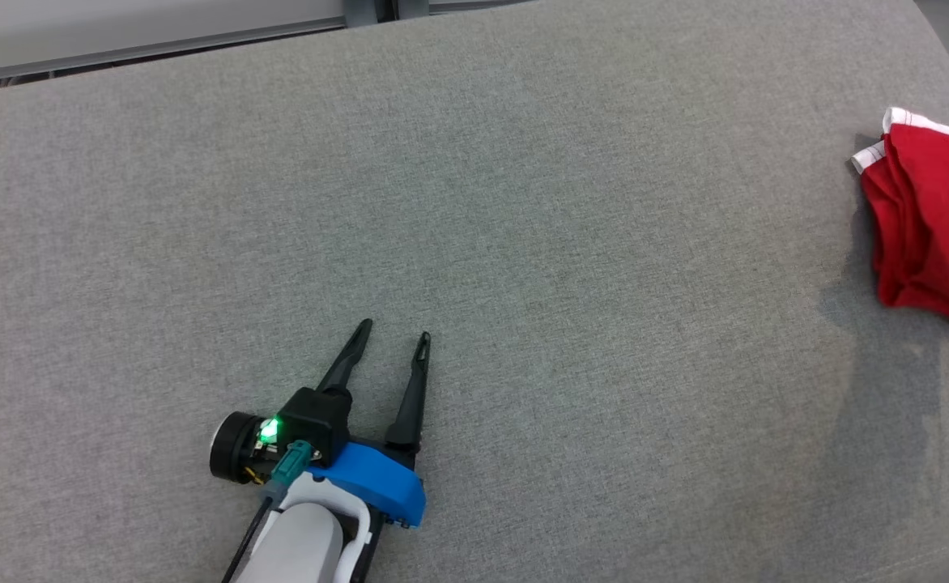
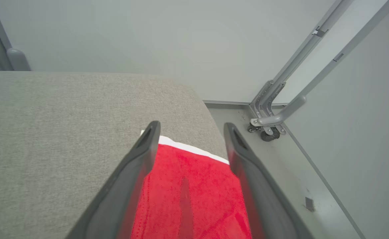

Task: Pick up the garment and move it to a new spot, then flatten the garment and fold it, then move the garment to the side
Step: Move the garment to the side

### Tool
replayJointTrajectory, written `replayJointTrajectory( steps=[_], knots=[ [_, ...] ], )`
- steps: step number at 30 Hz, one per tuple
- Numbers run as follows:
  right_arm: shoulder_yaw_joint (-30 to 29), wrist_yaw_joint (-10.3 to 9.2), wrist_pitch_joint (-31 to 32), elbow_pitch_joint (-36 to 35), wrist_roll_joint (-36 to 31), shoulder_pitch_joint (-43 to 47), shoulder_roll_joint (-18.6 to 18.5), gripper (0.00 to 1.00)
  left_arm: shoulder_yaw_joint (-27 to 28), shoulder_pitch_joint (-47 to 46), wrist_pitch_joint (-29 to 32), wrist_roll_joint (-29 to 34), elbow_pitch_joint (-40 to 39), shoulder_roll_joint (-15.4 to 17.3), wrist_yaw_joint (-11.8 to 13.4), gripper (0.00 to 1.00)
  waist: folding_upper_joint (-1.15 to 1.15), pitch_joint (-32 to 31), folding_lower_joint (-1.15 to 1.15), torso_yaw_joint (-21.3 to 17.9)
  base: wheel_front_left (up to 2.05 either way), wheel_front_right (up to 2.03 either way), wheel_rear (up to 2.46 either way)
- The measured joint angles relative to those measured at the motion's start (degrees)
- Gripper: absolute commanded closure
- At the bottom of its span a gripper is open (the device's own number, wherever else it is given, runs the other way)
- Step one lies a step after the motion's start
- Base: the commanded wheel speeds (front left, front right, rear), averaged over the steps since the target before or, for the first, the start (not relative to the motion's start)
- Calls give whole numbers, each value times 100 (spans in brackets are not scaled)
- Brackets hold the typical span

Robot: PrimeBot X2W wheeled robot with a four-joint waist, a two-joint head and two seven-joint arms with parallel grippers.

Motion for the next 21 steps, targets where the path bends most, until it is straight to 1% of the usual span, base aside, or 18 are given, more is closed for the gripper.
replayJointTrajectory(
  steps=[2,5,7,9,11,15,19,21],
  knots=[
    [-160,0,-24,-275,-73,17,243,0,83,2,4,-46,-14,19,75,0,0,-73,0,28,0,0,0],
    [-258,0,-38,-1194,-138,218,697,0,254,35,8,-93,-25,73,199,0,0,-211,0,90,0,0,0],
    [-257,0,-38,-1739,-115,587,988,0,402,109,14,-97,-53,91,282,0,0,-322,0,154,0,0,0],
    [-120,0,-40,-2192,-81,1006,1192,0,555,148,15,-97,-99,93,355,0,0,-435,1,248,0,0,0],
    [-42,0,-41,-2630,104,1372,1412,0,725,186,15,-97,-155,91,434,0,0,-544,0,365,0,0,0],
    [168,0,-41,-3237,380,2184,1712,0,1040,389,15,-87,-210,93,546,0,0,-800,-1,608,0,0,0],
    [380,0,-40,-3597,501,2915,1924,0,1325,606,16,-86,-261,97,602,0,0,-997,-1,813,0,0,0],
    [330,0,-40,-3704,558,3199,2017,0,1445,704,16,-75,-288,94,610,0,0,-1076,-1,894,0,0,0]
  ],
)
